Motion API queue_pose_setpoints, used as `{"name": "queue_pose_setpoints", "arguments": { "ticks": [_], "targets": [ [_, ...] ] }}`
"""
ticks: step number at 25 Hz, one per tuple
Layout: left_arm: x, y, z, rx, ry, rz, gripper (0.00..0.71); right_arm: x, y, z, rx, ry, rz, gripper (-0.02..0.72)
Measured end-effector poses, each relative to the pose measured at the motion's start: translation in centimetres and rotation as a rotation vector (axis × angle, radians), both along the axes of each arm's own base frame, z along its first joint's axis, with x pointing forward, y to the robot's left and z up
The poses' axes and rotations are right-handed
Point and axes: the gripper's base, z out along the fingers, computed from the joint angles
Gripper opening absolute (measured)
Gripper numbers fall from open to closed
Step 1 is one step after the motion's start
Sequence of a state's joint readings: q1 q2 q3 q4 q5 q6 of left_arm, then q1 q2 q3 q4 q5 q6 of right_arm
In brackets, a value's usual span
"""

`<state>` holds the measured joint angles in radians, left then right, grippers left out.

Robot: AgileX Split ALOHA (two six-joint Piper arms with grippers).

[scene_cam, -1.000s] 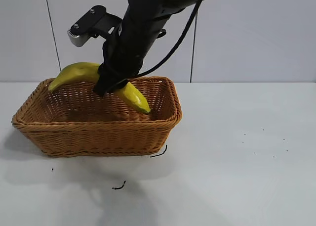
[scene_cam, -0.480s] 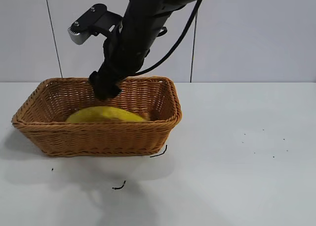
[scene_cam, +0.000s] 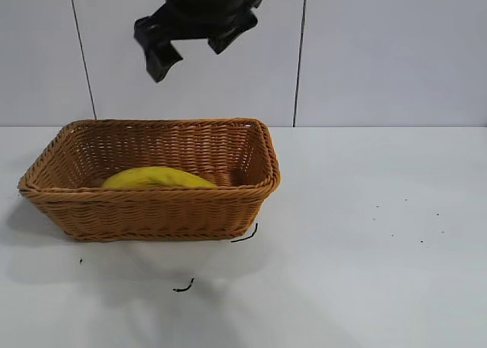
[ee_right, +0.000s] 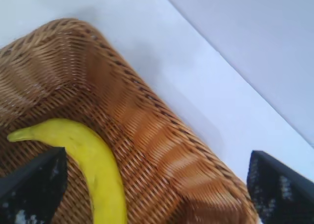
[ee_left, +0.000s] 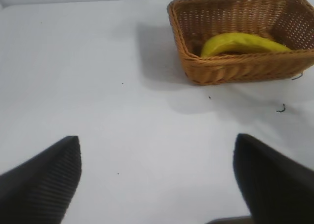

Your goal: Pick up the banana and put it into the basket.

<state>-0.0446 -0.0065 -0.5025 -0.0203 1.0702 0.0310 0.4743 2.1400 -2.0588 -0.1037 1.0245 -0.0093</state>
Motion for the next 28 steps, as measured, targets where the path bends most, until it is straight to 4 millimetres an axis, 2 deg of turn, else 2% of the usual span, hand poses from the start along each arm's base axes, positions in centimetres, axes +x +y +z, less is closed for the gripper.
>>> {"name": "queue_pose_setpoints", "arguments": {
  "ticks": [2,3,7,8,13,16,18,22,25,28],
  "targets": [
    [0.0,0.0,0.0,0.0,0.0,0.0,0.635,0.9,-2.7,-0.1,0.01,0.037,-0.105,0.678],
    [0.0,0.0,0.0,0.0,0.0,0.0,0.635,1.7,-5.2,-0.2,0.019,0.063,-0.194,0.678],
    [0.0,0.0,0.0,0.0,0.0,0.0,0.635,3.1,-11.4,-0.4,0.015,0.099,-0.349,0.678],
    [0.0,0.0,0.0,0.0,0.0,0.0,0.635,3.1,-11.4,-0.4,0.015,0.099,-0.349,0.678],
    [0.0,0.0,0.0,0.0,0.0,0.0,0.635,3.6,-18.0,-0.5,0.001,0.151,-0.494,0.678],
    [0.0,0.0,0.0,0.0,0.0,0.0,0.635,3.5,-20.9,-0.6,-0.003,0.177,-0.558,0.678],
    [0.0,0.0,0.0,0.0,0.0,0.0,0.635,3.4,-22.2,-0.7,0.037,0.195,-0.59,0.678],
    [0.0,0.0,0.0,0.0,0.0,0.0,0.635,3.0,-21.7,-1.6,0.089,0.254,-0.56,0.678],
    [0.0,0.0,0.0,0.0,0.0,0.0,0.635,1.6,-21.2,-3.1,0.1,0.335,-0.538,0.678],
    [0.0,0.0,0.0,0.0,0.0,0.0,0.635,-0.9,-21.0,-4.1,0.088,0.42,-0.533,0.678]
  ]
}}
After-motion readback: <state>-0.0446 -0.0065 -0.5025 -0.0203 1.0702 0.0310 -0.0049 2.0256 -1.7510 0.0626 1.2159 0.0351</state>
